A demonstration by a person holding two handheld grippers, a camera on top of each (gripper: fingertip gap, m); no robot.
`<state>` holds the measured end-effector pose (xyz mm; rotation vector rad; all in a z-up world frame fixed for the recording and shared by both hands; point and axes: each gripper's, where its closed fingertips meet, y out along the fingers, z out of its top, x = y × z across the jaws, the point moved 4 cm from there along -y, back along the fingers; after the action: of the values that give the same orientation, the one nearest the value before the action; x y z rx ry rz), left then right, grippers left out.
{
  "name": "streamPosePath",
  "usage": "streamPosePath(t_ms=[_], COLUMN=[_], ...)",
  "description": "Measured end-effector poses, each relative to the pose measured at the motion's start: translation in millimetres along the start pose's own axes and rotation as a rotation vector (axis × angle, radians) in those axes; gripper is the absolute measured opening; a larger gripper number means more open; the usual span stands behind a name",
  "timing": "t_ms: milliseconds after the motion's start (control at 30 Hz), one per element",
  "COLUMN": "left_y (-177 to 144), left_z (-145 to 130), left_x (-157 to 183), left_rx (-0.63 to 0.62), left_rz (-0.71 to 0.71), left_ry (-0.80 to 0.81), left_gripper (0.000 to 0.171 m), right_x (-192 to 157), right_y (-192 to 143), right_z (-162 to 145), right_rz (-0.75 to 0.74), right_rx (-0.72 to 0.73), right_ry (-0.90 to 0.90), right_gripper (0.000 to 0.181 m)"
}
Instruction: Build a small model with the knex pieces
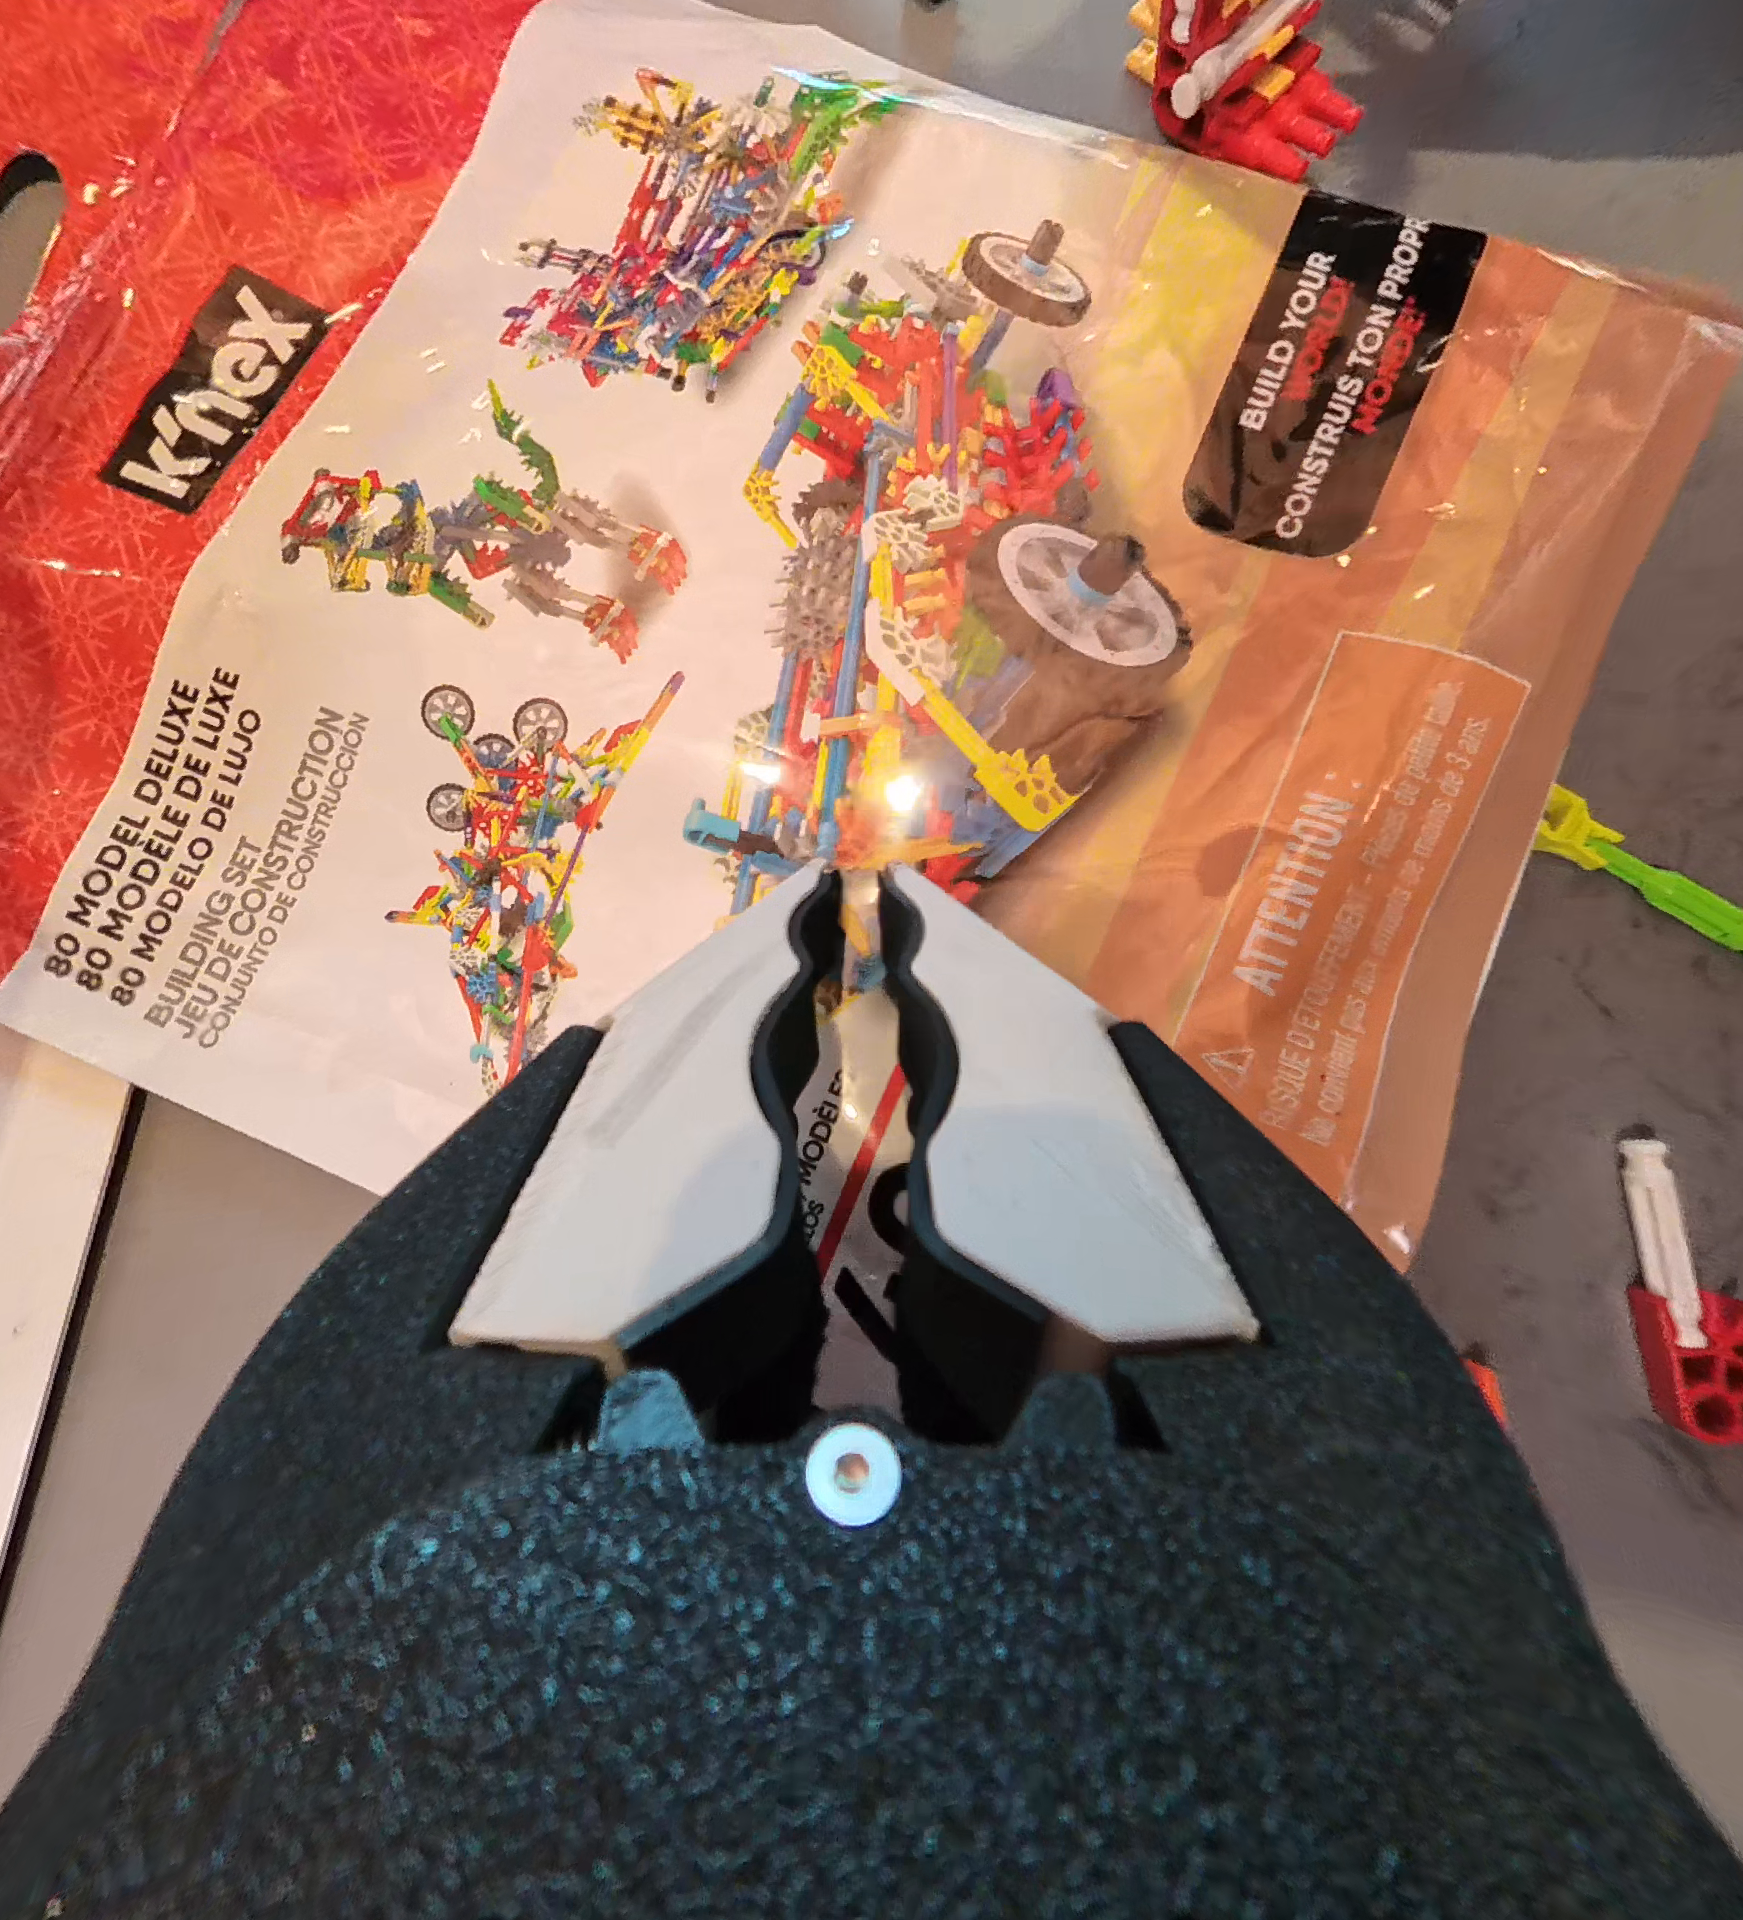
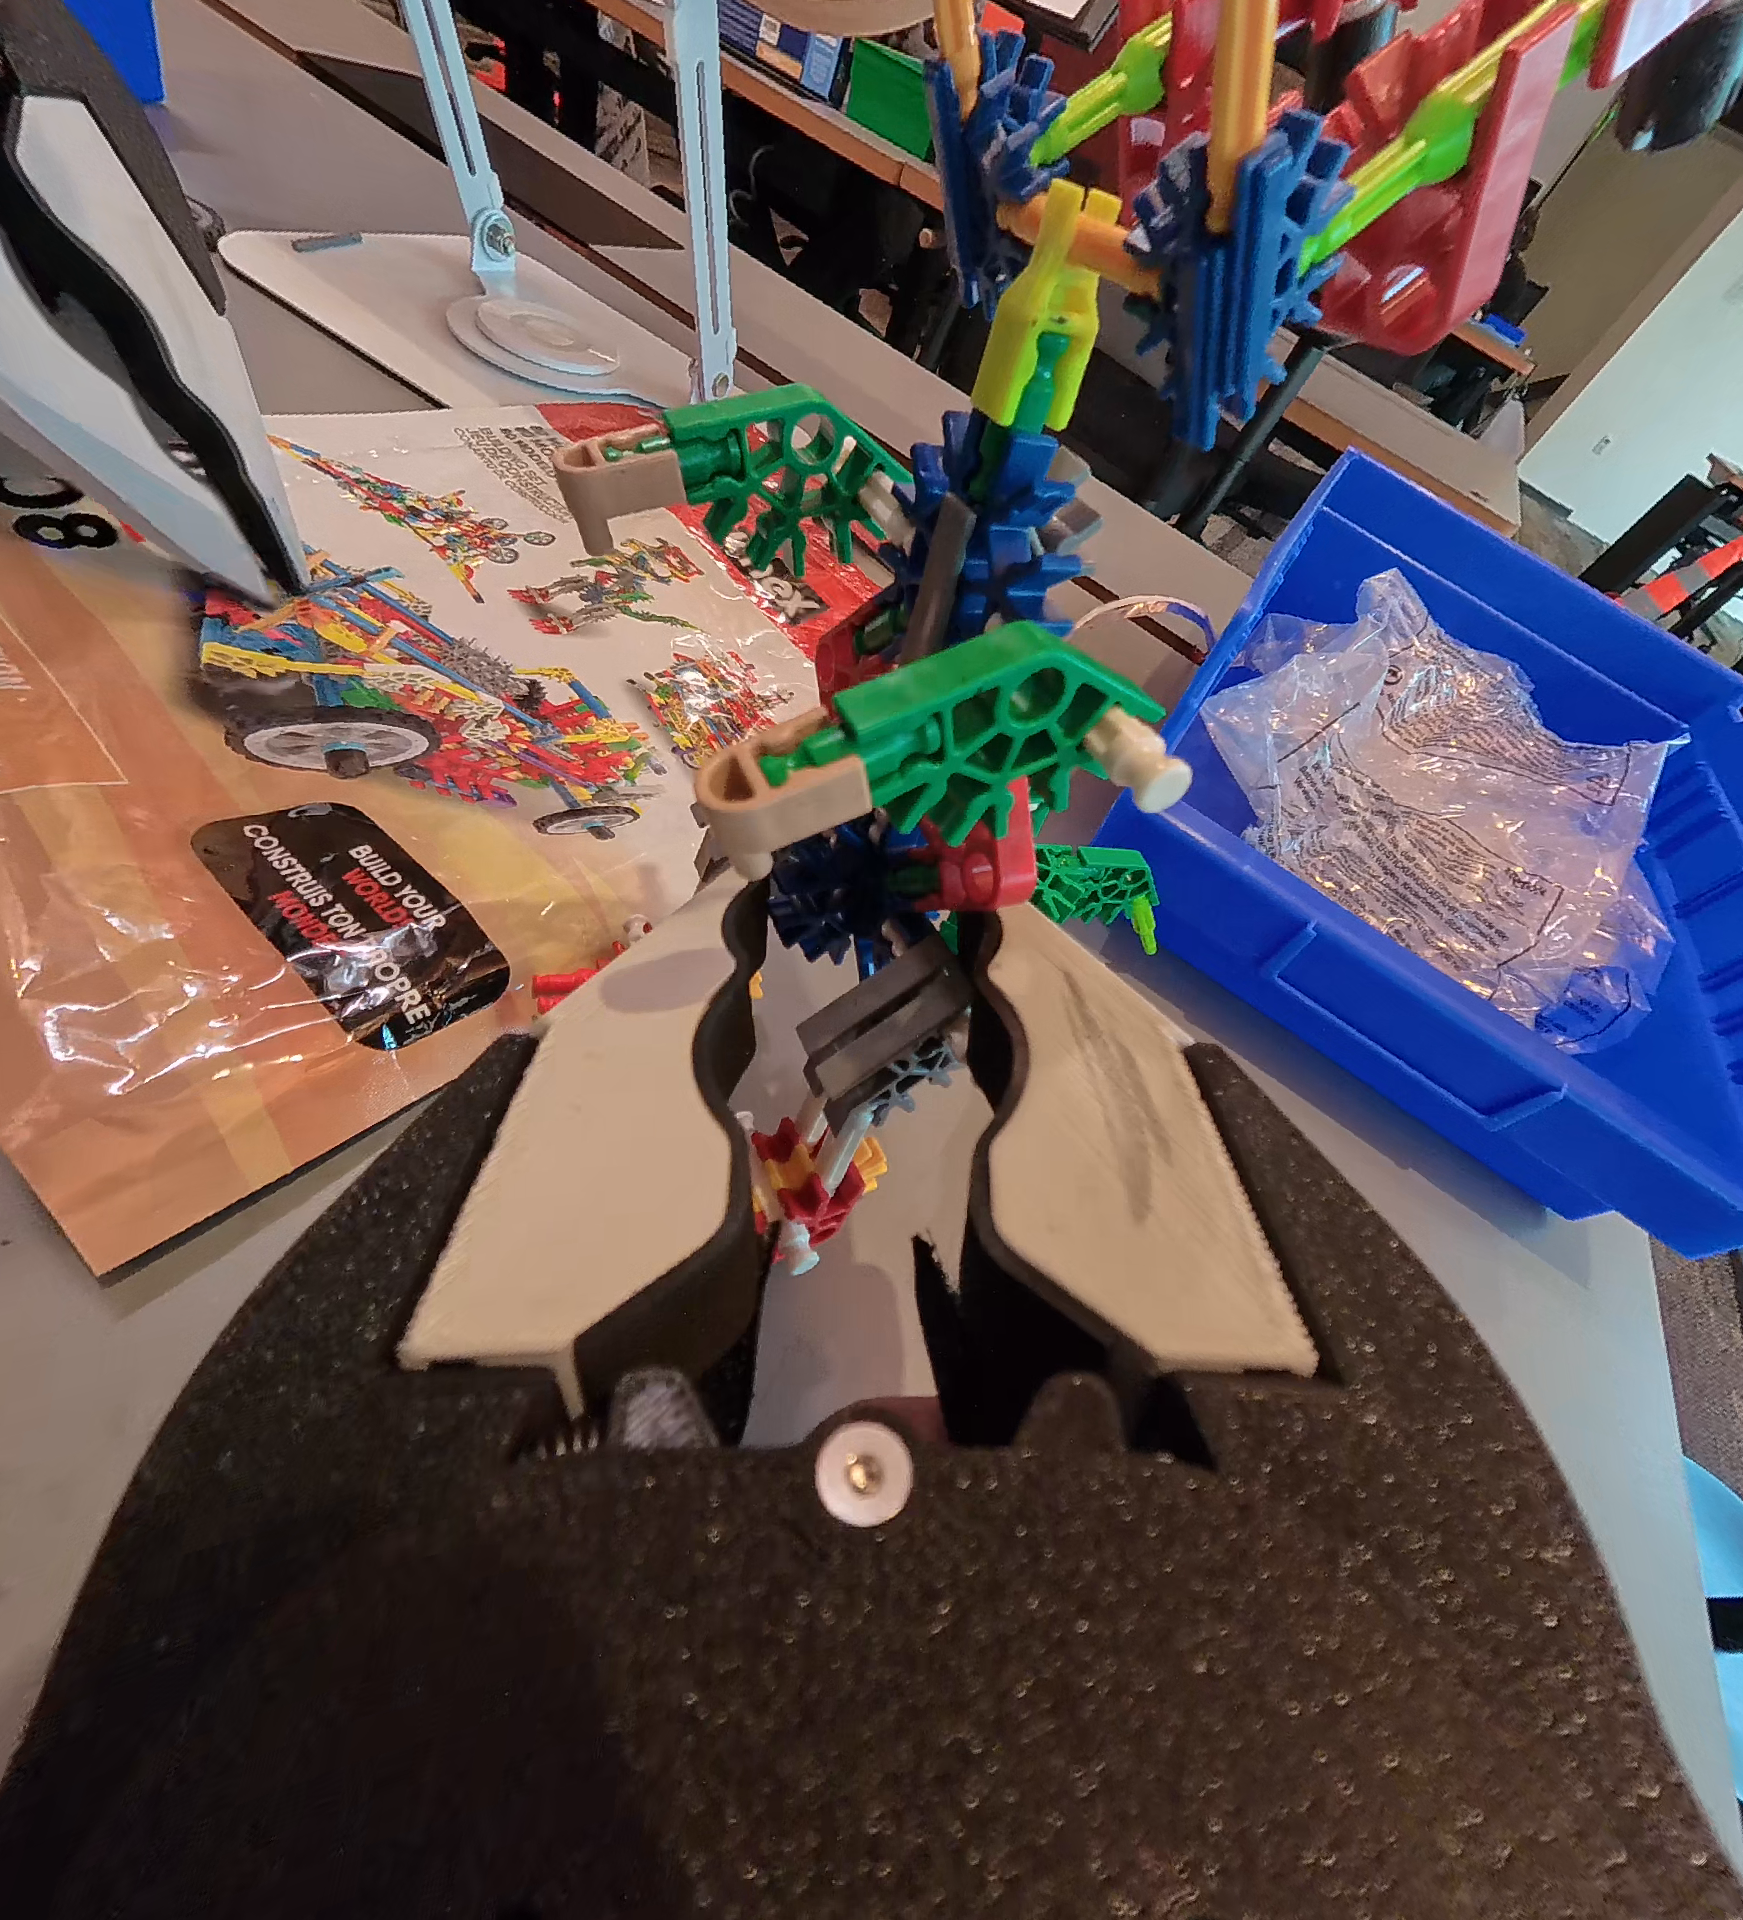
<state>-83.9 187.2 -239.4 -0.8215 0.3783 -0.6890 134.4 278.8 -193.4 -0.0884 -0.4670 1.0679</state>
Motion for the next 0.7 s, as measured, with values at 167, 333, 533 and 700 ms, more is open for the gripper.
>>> streamPosePath(t_ms=[167, 333, 533, 700], left_y=[-6.6, -25.6, -37.5, -58.9], left_z=[2.6, 20.6, 63.7, 133.2], left_x=[6.2, 7.5, 22.4, 45.4], left_rx=[-0.017, 0.055, 0.215, 0.517], left_rz=[-0.012, -0.013, -0.062, -0.052], left_ry=[0.013, -0.010, -0.038, 0.033], left_gripper=[0.014, 0.020, 0.033, 0.034], right_x=[-0.8, -1.0, -1.3, -0.7], right_y=[-0.3, -0.4, -0.4, -0.4], right_z=[0.1, 0.1, 0.2, -0.4], right_rz=[-0.003, -0.003, -0.004, -0.003], right_rx=[-0.002, -0.004, -0.005, -0.006], right_ry=[-0.013, -0.018, -0.020, -0.014], right_gripper=[0.035, 0.035, 0.035, 0.035])
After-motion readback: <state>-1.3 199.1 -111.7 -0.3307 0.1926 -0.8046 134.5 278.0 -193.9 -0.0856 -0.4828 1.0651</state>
